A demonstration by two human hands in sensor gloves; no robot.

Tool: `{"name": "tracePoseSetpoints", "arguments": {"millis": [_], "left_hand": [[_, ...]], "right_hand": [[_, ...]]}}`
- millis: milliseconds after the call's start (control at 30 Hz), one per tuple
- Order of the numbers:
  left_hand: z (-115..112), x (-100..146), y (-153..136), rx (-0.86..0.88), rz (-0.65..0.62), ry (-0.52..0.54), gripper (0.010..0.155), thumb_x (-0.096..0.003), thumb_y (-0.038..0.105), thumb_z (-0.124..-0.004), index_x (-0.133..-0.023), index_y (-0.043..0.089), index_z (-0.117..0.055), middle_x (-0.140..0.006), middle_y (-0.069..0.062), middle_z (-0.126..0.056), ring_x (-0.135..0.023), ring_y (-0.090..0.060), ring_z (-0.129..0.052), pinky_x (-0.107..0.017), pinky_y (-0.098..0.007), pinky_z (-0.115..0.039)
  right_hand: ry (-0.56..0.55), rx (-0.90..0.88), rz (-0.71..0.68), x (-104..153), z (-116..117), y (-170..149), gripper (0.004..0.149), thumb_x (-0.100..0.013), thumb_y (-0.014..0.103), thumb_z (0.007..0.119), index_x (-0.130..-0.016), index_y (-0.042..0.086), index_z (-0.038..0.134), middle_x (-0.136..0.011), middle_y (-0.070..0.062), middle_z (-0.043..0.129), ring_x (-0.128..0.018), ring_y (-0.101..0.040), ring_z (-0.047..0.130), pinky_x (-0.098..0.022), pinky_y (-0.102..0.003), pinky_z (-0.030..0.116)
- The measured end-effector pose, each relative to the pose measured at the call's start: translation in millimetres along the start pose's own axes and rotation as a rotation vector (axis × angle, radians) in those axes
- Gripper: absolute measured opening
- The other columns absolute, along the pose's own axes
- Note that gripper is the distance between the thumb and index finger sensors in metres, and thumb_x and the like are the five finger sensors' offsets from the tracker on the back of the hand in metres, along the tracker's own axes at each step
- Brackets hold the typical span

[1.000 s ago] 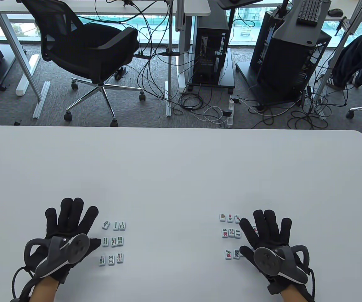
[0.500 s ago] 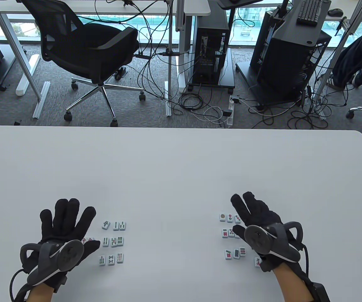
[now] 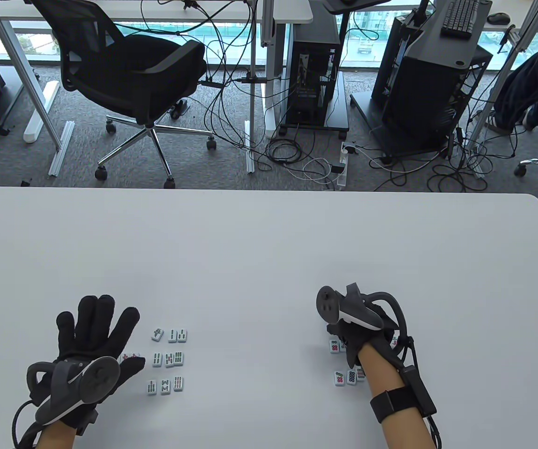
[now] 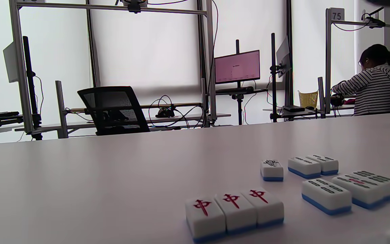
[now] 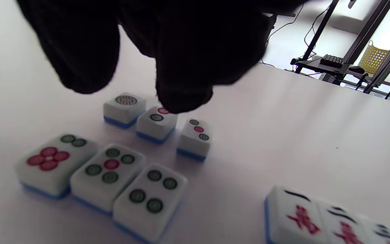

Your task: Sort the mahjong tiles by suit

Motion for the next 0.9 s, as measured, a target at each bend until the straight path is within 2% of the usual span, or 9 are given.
{"name": "tracePoseSetpoints", "arguments": {"millis": [200,367,467,533,600,667,733,900], "left_hand": [[-1.0,0.0,2.2,-0.009,-0.006,-0.013,0.09,-0.0344,0.077,-0.06,-0.106,0.05,-0.013,-0.113,0.011,0.01,-0.112,-0.022,0.01,-0.079,-0.056,-0.003],[-1.8,0.0,3.0,-0.001,-0.011,-0.012,0.089,-0.0346,0.077,-0.06,-0.106,0.05,-0.014,-0.113,0.011,0.01,-0.112,-0.022,0.01,-0.079,-0.056,-0.003],[-2.1,0.0,3.6,0.0,-0.014,-0.017,0.089,-0.0345,0.077,-0.06,-0.106,0.05,-0.015,-0.113,0.011,0.01,-0.112,-0.022,0.01,-0.079,-0.056,-0.004],[-2.1,-0.1,4.0,-0.001,-0.016,-0.017,0.089,-0.0346,0.077,-0.06,-0.106,0.05,-0.015,-0.113,0.011,0.01,-0.112,-0.021,0.01,-0.079,-0.056,-0.004],[-2.2,-0.1,4.7,0.0,-0.017,-0.02,0.088,-0.0348,0.077,-0.06,-0.106,0.05,-0.016,-0.113,0.011,0.01,-0.112,-0.021,0.01,-0.079,-0.056,-0.004],[-2.5,0.0,5.0,0.0,-0.019,-0.023,0.088,-0.0348,0.077,-0.06,-0.107,0.05,-0.016,-0.113,0.011,0.01,-0.112,-0.021,0.01,-0.079,-0.056,-0.004],[-2.3,0.0,5.2,0.0,-0.019,-0.022,0.088,-0.0351,0.077,-0.059,-0.107,0.049,-0.016,-0.113,0.011,0.01,-0.112,-0.021,0.009,-0.079,-0.056,-0.004],[-3.1,0.2,5.4,0.013,-0.018,-0.033,0.088,-0.0351,0.077,-0.059,-0.107,0.049,-0.016,-0.113,0.011,0.01,-0.112,-0.022,0.009,-0.079,-0.056,-0.004]], "right_hand": [[0.113,0.013,0.006,-14.1,12.1,9.6,0.062,-0.043,0.04,0.087,-0.1,0.021,0.071,-0.054,-0.005,0.097,-0.016,-0.014,0.089,-0.009,-0.022,0.077],[0.049,0.056,-0.012,-17.0,17.3,18.3,0.056,-0.044,0.035,0.087,-0.094,0.011,0.075,-0.046,-0.003,0.097,-0.013,-0.011,0.087,-0.006,-0.022,0.077],[0.07,0.055,0.008,-21.2,14.8,22.9,0.055,-0.043,0.033,0.088,-0.091,0.008,0.077,-0.045,-0.005,0.097,-0.013,-0.011,0.086,-0.006,-0.022,0.077],[0.133,0.047,0.024,-27.8,8.7,27.8,0.056,-0.044,0.035,0.087,-0.092,0.007,0.077,-0.046,-0.005,0.096,-0.013,-0.01,0.087,-0.006,-0.021,0.077],[0.109,-0.001,0.026,-32.1,-1.4,38.2,0.057,-0.045,0.035,0.086,-0.093,0.006,0.076,-0.047,-0.003,0.096,-0.013,-0.01,0.087,-0.006,-0.021,0.078],[0.024,-0.097,-0.033,-36.9,-14.7,62.1,0.058,-0.045,0.036,0.086,-0.092,0.005,0.075,-0.047,-0.004,0.097,-0.013,-0.01,0.087,-0.006,-0.021,0.078],[-0.009,-0.137,-0.079,-40.3,-22.2,85.7,0.058,-0.045,0.036,0.085,-0.092,0.005,0.075,-0.047,-0.005,0.097,-0.014,-0.011,0.088,-0.007,-0.021,0.078],[-0.075,-0.147,-0.205,-47.4,-30.9,147.2,0.058,-0.044,0.037,0.085,-0.092,0.006,0.075,-0.048,-0.004,0.097,-0.014,-0.011,0.088,-0.008,-0.022,0.078]]}}
Point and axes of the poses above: the tracker on the back of each hand, its own y axis roughly to the thumb side, its own x axis roughly from the fingertips to the wrist, z = x × y, the point moved 1 cm from there along -x, roughly from the wrist to the fingertips
